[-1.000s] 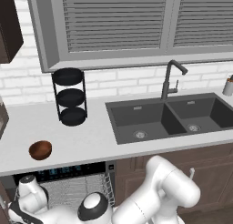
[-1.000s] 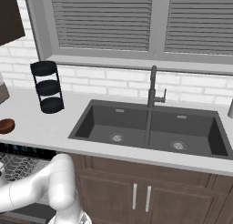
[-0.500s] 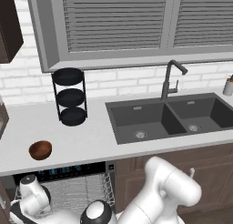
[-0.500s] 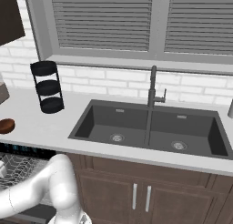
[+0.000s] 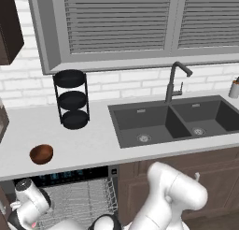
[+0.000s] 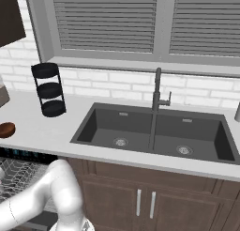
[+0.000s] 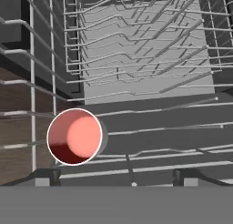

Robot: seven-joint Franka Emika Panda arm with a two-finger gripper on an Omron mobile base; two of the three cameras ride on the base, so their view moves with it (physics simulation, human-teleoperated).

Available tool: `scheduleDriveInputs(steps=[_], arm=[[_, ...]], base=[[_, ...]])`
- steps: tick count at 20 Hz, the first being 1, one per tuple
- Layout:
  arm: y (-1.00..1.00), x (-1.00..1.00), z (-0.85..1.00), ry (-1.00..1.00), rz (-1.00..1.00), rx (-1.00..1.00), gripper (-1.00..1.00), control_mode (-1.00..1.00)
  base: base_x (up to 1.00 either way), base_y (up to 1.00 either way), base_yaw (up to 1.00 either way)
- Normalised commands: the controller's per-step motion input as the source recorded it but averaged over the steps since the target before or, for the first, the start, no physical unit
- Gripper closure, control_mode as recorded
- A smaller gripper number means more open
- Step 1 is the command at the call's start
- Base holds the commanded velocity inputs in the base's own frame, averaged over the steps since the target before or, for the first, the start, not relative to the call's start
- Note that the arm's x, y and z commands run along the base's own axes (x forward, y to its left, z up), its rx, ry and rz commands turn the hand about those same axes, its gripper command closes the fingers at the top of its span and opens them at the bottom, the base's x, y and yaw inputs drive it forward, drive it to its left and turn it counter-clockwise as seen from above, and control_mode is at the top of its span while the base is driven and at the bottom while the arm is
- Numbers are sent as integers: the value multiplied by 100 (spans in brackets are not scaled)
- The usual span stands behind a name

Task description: Pick up the cup and bowl from the counter, place them in the dishwasher, and close the dishwasher door.

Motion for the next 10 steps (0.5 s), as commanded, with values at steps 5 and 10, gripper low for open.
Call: scheduleDriveInputs(steps=[5, 10], arm=[[-9, -11, 90, -15, -2, 2, -100, -100], [-63, -18, 100, -19, -1, 23, -100, -100]], base=[[0, 0, 0], [0, 0, 0]])
